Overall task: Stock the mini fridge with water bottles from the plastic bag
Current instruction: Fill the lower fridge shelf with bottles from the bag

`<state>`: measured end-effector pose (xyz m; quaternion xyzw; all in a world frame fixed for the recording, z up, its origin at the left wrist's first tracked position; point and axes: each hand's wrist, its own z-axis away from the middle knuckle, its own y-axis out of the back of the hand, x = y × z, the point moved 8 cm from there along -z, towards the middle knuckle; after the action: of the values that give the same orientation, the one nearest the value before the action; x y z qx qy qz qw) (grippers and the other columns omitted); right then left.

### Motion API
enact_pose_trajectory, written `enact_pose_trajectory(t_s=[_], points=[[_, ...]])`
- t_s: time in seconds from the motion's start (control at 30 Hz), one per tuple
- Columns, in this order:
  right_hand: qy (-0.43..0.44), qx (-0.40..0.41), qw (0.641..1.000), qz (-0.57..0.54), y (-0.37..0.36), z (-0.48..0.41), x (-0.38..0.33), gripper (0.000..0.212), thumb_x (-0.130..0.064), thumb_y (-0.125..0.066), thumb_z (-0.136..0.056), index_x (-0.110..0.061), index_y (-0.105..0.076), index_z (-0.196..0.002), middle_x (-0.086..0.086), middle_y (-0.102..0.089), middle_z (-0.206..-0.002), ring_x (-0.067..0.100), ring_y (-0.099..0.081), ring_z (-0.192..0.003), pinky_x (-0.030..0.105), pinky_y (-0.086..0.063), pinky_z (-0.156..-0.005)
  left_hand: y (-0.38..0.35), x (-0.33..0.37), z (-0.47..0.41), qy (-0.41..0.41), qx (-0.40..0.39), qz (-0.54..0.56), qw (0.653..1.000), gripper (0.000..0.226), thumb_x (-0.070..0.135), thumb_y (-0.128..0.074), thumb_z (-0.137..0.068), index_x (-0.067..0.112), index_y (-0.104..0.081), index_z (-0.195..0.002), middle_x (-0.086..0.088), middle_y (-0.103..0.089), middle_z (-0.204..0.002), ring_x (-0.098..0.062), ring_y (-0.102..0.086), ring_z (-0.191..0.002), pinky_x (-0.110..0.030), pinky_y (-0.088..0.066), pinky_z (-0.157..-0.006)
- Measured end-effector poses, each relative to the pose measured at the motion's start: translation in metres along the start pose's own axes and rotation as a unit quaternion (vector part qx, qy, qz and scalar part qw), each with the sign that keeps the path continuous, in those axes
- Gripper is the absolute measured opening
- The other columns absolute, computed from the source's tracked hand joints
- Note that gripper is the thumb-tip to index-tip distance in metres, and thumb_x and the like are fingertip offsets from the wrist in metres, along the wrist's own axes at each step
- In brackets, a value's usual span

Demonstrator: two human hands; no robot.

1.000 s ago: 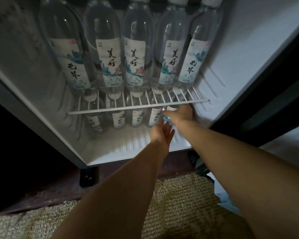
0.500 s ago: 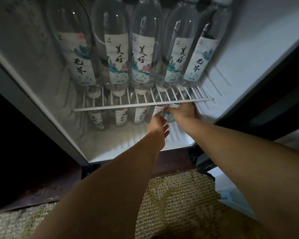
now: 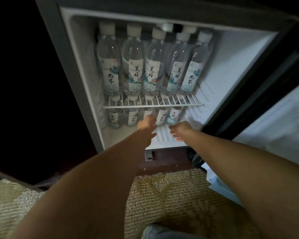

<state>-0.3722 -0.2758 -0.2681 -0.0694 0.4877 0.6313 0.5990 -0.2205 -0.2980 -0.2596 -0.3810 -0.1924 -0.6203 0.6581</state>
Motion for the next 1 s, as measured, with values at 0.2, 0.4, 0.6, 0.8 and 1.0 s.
enact_pose_trajectory(t_s=[0.2, 0.4, 0.6, 0.8, 1.0], points=[[0.033, -0.026, 0.997, -0.06, 0.001, 0.073, -0.026, 0.025, -0.018, -0.053, -0.096, -0.002, -0.06, -0.114, 0.013, -0.07, -0.108, 0.02, -0.061, -0.083, 0.033, -0.05, -0.081, 0.022, 0.001, 0.064, -0.018, 0.049, -0.046, 0.998, 0.013, 0.015, -0.045, -0.093, 0.011, -0.057, -0.097, -0.002, -0.061, -0.114, -0.021, -0.056, -0.099, -0.034, -0.042, -0.086], [0.019, -0.068, 0.99, -0.126, -0.009, 0.17, -0.011, 0.017, -0.015, -0.049, -0.098, -0.007, -0.063, -0.096, 0.011, -0.068, -0.097, 0.016, -0.058, -0.066, 0.034, -0.047, -0.081, 0.029, 0.015, 0.148, -0.075, 0.054, -0.051, 0.994, 0.02, 0.014, -0.051, -0.093, 0.006, -0.061, -0.108, -0.007, -0.066, -0.114, -0.021, -0.061, -0.093, -0.033, -0.046, -0.083], [0.07, -0.072, 0.98, -0.175, 0.018, 0.251, -0.004, 0.025, -0.018, -0.047, -0.099, -0.003, -0.064, -0.11, 0.006, -0.067, -0.089, 0.014, -0.058, -0.065, 0.033, -0.049, -0.083, 0.04, 0.002, 0.234, -0.113, 0.073, 0.034, 0.99, 0.024, 0.015, -0.049, -0.094, 0.007, -0.062, -0.113, -0.003, -0.067, -0.093, -0.019, -0.063, -0.084, -0.031, -0.049, -0.078], [0.115, -0.069, 0.962, -0.236, 0.041, 0.305, -0.019, 0.029, -0.02, -0.049, -0.098, 0.001, -0.066, -0.109, 0.007, -0.065, -0.08, 0.013, -0.058, -0.06, 0.025, -0.05, -0.062, 0.071, 0.026, 0.297, -0.271, 0.144, -0.333, 0.892, 0.021, 0.01, -0.057, -0.092, 0.002, -0.07, -0.106, -0.013, -0.069, -0.098, -0.027, -0.065, -0.092, -0.039, -0.053, -0.088], [0.11, -0.094, 0.933, -0.329, 0.014, 0.342, -0.048, 0.025, -0.021, -0.052, -0.096, -0.003, -0.069, -0.093, 0.002, -0.059, -0.067, 0.012, -0.053, -0.056, 0.024, -0.047, -0.06, 0.086, 0.048, 0.329, -0.285, 0.179, -0.091, 0.937, 0.022, 0.011, -0.05, -0.094, 0.005, -0.067, -0.106, -0.002, -0.064, -0.077, -0.014, -0.056, -0.065, -0.025, -0.046, -0.062]])
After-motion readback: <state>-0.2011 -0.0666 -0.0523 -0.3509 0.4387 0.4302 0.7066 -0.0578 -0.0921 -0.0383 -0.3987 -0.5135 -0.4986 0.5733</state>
